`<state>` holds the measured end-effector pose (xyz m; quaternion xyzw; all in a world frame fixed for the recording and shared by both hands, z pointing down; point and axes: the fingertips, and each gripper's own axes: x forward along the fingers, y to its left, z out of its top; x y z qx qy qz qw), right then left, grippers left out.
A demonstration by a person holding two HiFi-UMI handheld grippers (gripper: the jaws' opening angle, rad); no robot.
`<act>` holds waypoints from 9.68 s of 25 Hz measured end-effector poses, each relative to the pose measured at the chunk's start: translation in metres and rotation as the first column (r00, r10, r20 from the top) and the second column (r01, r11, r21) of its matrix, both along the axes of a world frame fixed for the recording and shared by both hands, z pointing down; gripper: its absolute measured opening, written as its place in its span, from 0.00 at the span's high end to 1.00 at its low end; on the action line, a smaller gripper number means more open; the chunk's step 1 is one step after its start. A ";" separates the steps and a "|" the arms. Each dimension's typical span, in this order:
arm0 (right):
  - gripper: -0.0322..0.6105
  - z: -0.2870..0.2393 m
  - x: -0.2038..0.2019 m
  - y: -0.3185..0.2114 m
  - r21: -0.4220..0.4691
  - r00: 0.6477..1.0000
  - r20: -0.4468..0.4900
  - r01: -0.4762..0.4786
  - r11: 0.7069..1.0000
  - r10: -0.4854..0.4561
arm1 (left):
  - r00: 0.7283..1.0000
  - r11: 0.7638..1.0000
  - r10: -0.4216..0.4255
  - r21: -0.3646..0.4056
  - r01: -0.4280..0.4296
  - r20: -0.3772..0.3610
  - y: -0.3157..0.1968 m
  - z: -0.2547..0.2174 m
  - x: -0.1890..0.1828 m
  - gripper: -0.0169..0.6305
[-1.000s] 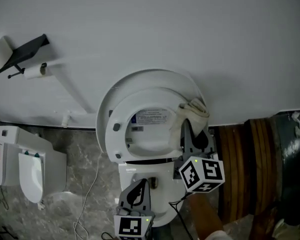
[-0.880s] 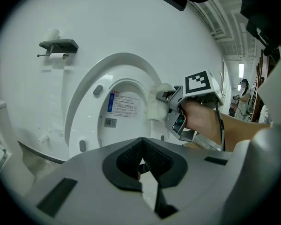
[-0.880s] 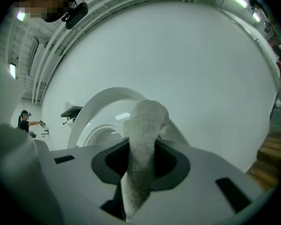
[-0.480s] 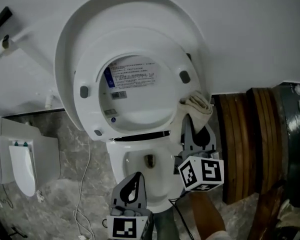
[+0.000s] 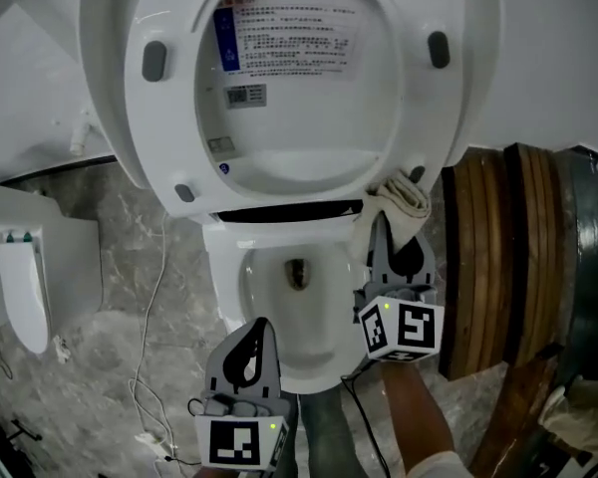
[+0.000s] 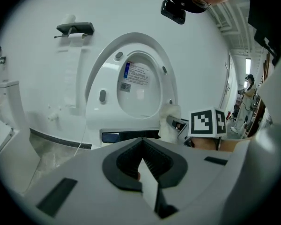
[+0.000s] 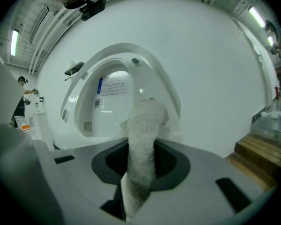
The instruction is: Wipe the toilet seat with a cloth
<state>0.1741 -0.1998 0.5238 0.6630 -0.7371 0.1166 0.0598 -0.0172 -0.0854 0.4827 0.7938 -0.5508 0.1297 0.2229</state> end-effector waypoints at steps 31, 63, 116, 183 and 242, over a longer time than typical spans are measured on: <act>0.81 -0.147 -0.260 -0.065 0.001 0.969 0.017 0.245 0.970 -0.245 | 0.971 0.956 -0.231 0.168 0.239 -0.067 -0.039 -0.143 -0.166 0.96; 0.81 -0.316 -0.014 -0.084 0.026 0.962 0.270 0.040 0.999 -0.046 | 0.956 0.939 0.284 0.180 -0.293 0.072 -0.212 -0.281 0.025 0.60; 0.81 -0.019 0.027 0.244 -0.380 0.860 0.472 0.001 0.925 0.193 | 0.837 0.551 0.436 -0.637 -0.539 -0.331 0.249 0.162 0.022 0.82; 0.81 0.163 -0.009 0.252 -0.595 0.945 0.092 0.304 0.744 -0.313 | 0.936 0.819 0.255 -0.462 -0.342 -0.241 0.106 0.159 0.058 0.95; 0.81 0.147 -0.216 0.027 -0.491 0.947 0.295 0.262 0.831 -0.124 | 0.975 0.887 -0.032 -0.456 -0.075 -0.221 -0.002 0.167 -0.107 0.95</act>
